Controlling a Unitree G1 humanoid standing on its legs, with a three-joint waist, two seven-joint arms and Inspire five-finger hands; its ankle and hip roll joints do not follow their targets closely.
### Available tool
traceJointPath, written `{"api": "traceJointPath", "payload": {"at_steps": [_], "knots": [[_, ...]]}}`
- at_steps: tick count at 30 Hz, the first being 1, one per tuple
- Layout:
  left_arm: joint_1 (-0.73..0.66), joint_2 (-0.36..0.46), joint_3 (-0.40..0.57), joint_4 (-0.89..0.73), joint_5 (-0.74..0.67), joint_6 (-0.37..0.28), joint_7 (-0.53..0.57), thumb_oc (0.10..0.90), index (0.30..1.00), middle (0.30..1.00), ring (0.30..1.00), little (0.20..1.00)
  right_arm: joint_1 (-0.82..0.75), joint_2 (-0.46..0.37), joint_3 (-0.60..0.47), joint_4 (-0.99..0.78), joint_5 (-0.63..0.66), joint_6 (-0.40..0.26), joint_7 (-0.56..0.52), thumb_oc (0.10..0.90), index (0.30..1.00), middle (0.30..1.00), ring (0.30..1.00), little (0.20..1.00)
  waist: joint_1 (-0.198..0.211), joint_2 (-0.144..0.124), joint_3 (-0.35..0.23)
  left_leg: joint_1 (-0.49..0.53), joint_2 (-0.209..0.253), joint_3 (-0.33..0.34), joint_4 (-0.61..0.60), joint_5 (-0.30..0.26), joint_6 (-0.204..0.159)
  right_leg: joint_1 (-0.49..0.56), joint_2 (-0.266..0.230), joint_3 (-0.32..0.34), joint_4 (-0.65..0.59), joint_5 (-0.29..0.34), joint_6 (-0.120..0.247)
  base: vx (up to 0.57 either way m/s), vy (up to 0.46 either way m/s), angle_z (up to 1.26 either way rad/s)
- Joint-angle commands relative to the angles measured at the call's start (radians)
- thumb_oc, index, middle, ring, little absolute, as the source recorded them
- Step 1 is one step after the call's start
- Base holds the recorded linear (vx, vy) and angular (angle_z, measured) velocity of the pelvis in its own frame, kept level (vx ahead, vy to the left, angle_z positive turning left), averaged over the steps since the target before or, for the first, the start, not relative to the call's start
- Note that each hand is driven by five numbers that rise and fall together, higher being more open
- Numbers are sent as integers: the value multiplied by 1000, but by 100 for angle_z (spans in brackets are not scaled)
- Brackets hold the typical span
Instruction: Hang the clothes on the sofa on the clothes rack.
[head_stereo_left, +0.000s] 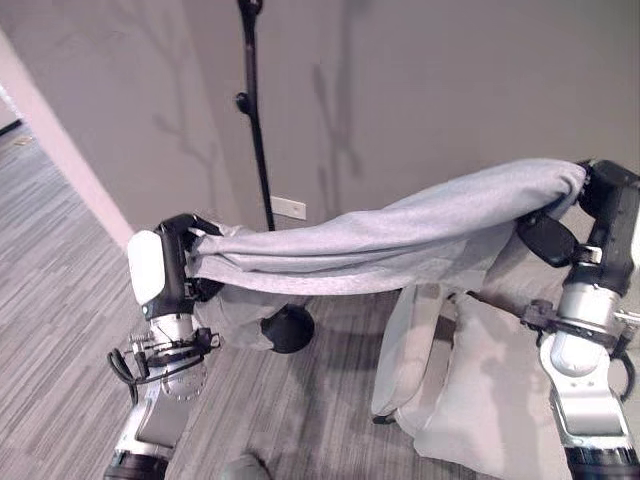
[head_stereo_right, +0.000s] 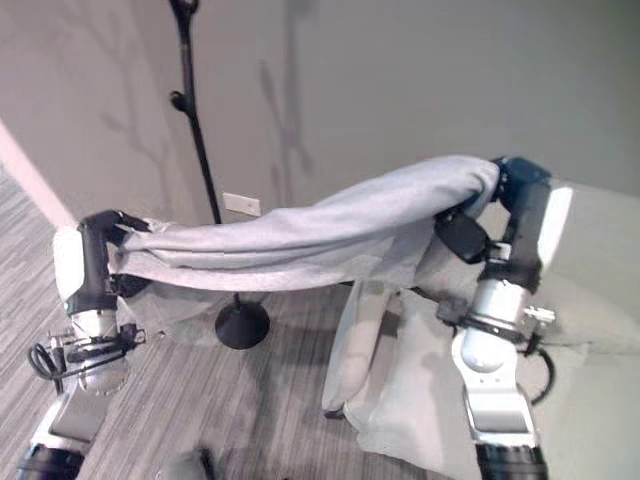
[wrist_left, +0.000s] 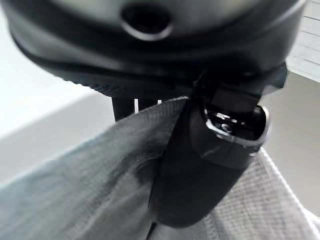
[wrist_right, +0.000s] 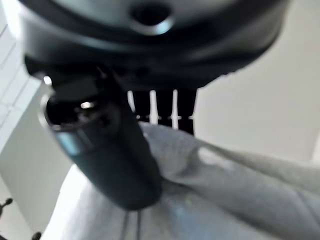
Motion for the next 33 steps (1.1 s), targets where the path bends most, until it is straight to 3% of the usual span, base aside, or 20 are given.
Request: {"api": "traceJointPath", "payload": {"at_steps": [1,3,7,8,13,17,21,24,29,33], "knots": [[-234,188,142,-89,166,29,223,400,300,300,300,300,-186,-166,-23,-4,-92,-84,-39,400,300,300,300,300,90,20,-52,181,-27,-108,-214,145,-32,11,-87,48,20,-35,127,335,136,-123],[-235,204,162,-79,191,51,231,400,300,300,300,300,-188,-167,-21,-3,-113,-81,-25,400,300,300,300,300,90,25,-67,205,-27,-112,-232,163,-21,15,-84,53,32,-42,133,248,114,-102],[-264,332,230,-93,267,104,299,400,300,300,300,300,-216,-244,-13,7,-152,-89,-22,400,300,300,300,300,104,5,-128,272,-51,-79,-258,159,2,28,-110,42,87,-74,143,277,158,-19],[-206,360,321,-152,301,125,314,400,300,300,300,300,-206,-256,-31,-9,-195,-81,-10,400,300,300,300,300,121,-7,-149,301,-68,-65,-260,137,18,35,-129,30,93,-81,154,220,147,-4],[-59,287,421,-264,307,96,314,400,300,300,300,300,-136,-223,-85,-31,-229,-73,-8,400,300,300,300,300,142,-19,-157,310,-75,-70,-264,137,21,40,-133,22,82,-84,157,28,34,21],[5,249,437,-293,302,76,299,400,300,300,300,300,-99,-236,-126,-35,-204,-83,6,400,300,300,300,300,164,-17,-146,279,-60,-87,-265,187,-12,40,-99,12,40,-79,139,-202,-113,59],[-87,323,386,-141,252,100,282,400,300,300,300,300,-219,-293,-40,78,-144,-91,8,400,300,300,300,300,178,-2,-135,260,-46,-99,-256,210,-31,43,-82,3,4,-65,137,-165,-47,10],[-260,407,255,111,136,117,273,400,300,300,300,300,-422,-392,139,291,-102,-65,-4,400,300,300,300,300,187,12,-115,238,-52,-176,-227,208,-50,36,-84,7,4,-50,140,-111,10,-6],[-415,532,119,346,81,158,237,400,300,300,300,300,-574,-447,265,451,-66,-20,7,400,300,300,300,300,143,32,-157,258,-58,-138,-271,192,-28,47,-91,-9,4,-54,157,71,92,4],[-502,576,25,462,78,185,197,400,300,300,300,300,-625,-464,310,523,-46,-6,21,400,300,300,300,300,129,31,-174,264,-70,-122,-271,174,-21,42,-109,-9,4,-53,165,93,82,-3]]}}
